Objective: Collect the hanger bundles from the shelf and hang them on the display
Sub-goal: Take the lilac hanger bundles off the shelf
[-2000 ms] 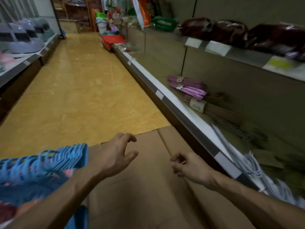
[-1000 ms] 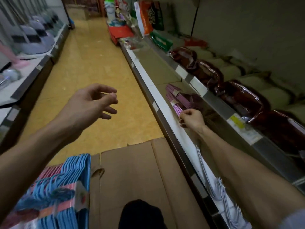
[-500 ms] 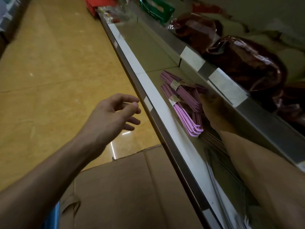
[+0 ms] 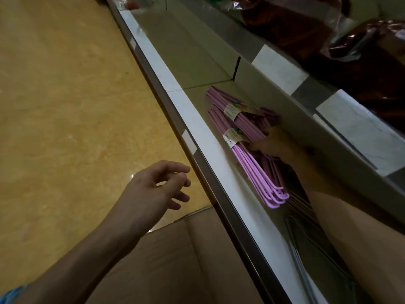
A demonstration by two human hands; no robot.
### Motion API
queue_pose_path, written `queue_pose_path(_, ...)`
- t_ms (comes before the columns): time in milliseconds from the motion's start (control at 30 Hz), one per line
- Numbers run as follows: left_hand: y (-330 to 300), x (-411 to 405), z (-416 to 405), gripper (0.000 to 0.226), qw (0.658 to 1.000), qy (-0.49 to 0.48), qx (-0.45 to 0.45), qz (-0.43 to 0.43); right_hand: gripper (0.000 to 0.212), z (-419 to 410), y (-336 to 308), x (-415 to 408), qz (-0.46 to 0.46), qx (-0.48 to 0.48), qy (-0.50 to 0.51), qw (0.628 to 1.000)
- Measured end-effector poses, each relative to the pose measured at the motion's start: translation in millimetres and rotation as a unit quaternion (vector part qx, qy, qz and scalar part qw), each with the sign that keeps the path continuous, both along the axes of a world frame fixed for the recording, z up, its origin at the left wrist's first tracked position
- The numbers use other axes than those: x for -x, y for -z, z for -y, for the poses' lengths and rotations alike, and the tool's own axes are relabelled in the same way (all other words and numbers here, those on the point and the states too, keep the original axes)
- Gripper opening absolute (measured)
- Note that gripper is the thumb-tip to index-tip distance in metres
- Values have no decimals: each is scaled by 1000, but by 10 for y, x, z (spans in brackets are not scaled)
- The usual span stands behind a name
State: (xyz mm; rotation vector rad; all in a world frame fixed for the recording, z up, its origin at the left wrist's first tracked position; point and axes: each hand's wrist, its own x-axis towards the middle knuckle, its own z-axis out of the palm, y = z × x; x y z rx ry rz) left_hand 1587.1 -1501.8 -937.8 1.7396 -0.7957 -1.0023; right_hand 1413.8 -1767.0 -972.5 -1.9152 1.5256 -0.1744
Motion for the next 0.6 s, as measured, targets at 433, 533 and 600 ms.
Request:
queue_pose_path(433, 206, 150, 47, 18, 1000, 11, 1, -20, 35, -70, 104, 86, -12, 153, 62, 986)
queue_pose_path(533, 191, 151, 1, 17, 1000, 1, 1, -17, 19, -184, 20, 116, 5, 180, 55, 982)
queue_pose_path(600, 163, 164, -27, 17, 1000, -4, 1, -19, 18, -303, -106, 111, 29, 176, 50, 983)
